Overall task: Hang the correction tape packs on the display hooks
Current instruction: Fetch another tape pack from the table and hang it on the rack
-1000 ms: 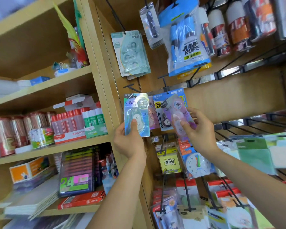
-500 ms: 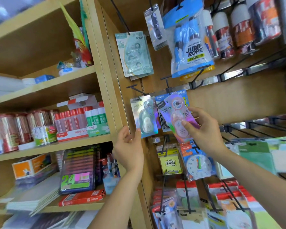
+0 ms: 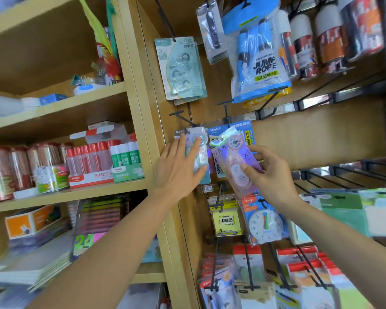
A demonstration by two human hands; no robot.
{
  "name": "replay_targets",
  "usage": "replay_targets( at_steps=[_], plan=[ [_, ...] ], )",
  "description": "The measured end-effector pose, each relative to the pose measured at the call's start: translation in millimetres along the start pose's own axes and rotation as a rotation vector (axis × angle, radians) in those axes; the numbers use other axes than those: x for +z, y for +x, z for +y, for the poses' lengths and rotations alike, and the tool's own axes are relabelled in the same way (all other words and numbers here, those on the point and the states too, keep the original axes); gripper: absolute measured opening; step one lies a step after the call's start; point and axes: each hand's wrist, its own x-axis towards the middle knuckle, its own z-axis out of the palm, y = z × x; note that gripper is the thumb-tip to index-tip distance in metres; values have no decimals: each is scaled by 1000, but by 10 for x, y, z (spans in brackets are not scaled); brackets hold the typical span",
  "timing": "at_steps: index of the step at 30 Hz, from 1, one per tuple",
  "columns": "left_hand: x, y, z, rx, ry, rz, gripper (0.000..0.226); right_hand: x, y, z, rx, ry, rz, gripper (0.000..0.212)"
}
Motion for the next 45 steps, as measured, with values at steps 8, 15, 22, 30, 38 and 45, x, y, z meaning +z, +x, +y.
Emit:
replay_targets(
  at_steps=[8, 15, 22, 30, 38, 45],
  plan=[
    [147, 511, 101, -108, -119, -306, 75, -226, -21, 95, 28, -54, 24, 42],
    [45, 508, 108, 2, -163, -316, 59, -295, -48, 173, 63, -30, 27, 42],
    [-140, -85, -392, 105, -105, 396, 30, -122, 26, 55, -26, 28, -48, 47],
    [33, -256, -710, -86, -209, 269, 84, 461, 345, -231, -142, 71, -113, 49],
    [270, -303, -663, -99, -264, 334, 82, 720, 491, -157, -101, 67, -116, 51],
    [300, -320, -650, -143, -293, 339, 78, 733, 295, -29, -85, 106, -137, 53]
  ],
)
